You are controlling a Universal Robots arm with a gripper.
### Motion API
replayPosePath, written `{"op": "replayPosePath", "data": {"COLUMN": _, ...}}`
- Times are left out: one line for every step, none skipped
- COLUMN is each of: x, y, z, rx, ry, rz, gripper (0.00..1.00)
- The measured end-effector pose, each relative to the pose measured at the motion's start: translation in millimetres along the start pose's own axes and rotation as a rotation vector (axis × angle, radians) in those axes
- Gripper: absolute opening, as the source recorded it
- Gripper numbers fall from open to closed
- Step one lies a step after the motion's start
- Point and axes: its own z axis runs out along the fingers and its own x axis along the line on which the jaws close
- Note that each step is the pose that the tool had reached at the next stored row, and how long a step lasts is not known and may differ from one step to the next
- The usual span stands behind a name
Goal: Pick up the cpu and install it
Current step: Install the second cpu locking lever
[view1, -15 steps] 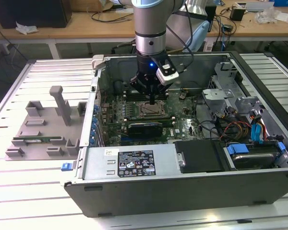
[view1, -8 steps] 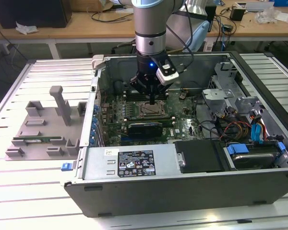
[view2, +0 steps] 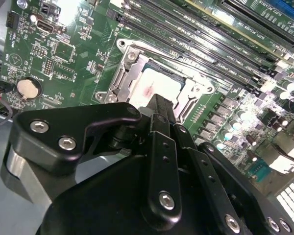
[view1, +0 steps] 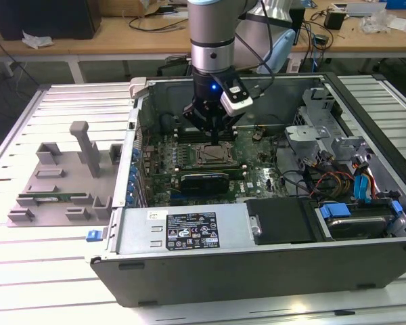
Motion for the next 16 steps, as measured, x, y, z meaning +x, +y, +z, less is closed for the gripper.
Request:
{"op": "replayPosePath", "data": {"x": -0.1, "y": -0.1, "z": -1.9, "rx": 0.0001, "ry": 0.0, "rz": 0.0, "gripper": 0.11}}
{"op": "replayPosePath", "data": {"x": -0.2, "y": -0.2, "z": -3.1, "rx": 0.0001, "ry": 0.0001, "rz": 0.0, "gripper": 0.11}}
{"op": "replayPosePath", "data": {"x": -0.2, "y": -0.2, "z": -4.5, "rx": 0.0002, "ry": 0.0001, "rz": 0.0, "gripper": 0.11}}
{"op": "replayPosePath", "data": {"x": -0.3, "y": -0.3, "z": -5.0, "rx": 0.0002, "ry": 0.0002, "rz": 0.0, "gripper": 0.11}}
{"op": "replayPosePath", "data": {"x": -0.3, "y": -0.3, "z": -5.0, "rx": 0.0001, "ry": 0.0, "rz": 0.0, "gripper": 0.11}}
{"op": "replayPosePath", "data": {"x": -0.3, "y": -0.2, "z": -5.0, "rx": 0.0, "ry": -0.0001, "rz": 0.0, "gripper": 0.11}}
{"op": "replayPosePath", "data": {"x": -0.3, "y": -0.2, "z": -5.0, "rx": 0.0, "ry": -0.0001, "rz": 0.0, "gripper": 0.11}}
{"op": "replayPosePath", "data": {"x": -0.3, "y": -0.4, "z": -5.1, "rx": 0.0001, "ry": 0.0, "rz": 0.0, "gripper": 0.11}}
{"op": "replayPosePath", "data": {"x": -0.4, "y": -2.3, "z": -5.0, "rx": 0.0004, "ry": 0.0001, "rz": 0.0, "gripper": 0.11}}
{"op": "replayPosePath", "data": {"x": -0.5, "y": -4.9, "z": -4.9, "rx": 0.0003, "ry": 0.0001, "rz": 0.0, "gripper": 0.11}}
{"op": "replayPosePath", "data": {"x": -0.7, "y": -7.6, "z": -4.7, "rx": 0.0003, "ry": 0.0001, "rz": 0.0, "gripper": 0.11}}
{"op": "replayPosePath", "data": {"x": -1.0, "y": -13.0, "z": -4.4, "rx": 0.0003, "ry": 0.0001, "rz": 0.0, "gripper": 0.11}}
{"op": "replayPosePath", "data": {"x": -1.1, "y": -16.1, "z": -4.2, "rx": 0.0002, "ry": 0.0, "rz": 0.0, "gripper": 0.11}}
{"op": "replayPosePath", "data": {"x": -1.4, "y": -19.8, "z": -4.0, "rx": 0.0002, "ry": 0.0, "rz": 0.0, "gripper": 0.11}}
{"op": "replayPosePath", "data": {"x": -1.5, "y": -22.7, "z": -3.8, "rx": 0.0002, "ry": 0.0, "rz": 0.0, "gripper": 0.11}}
{"op": "replayPosePath", "data": {"x": -1.7, "y": -25.3, "z": -3.7, "rx": 0.0002, "ry": 0.0001, "rz": 0.0, "gripper": 0.11}}
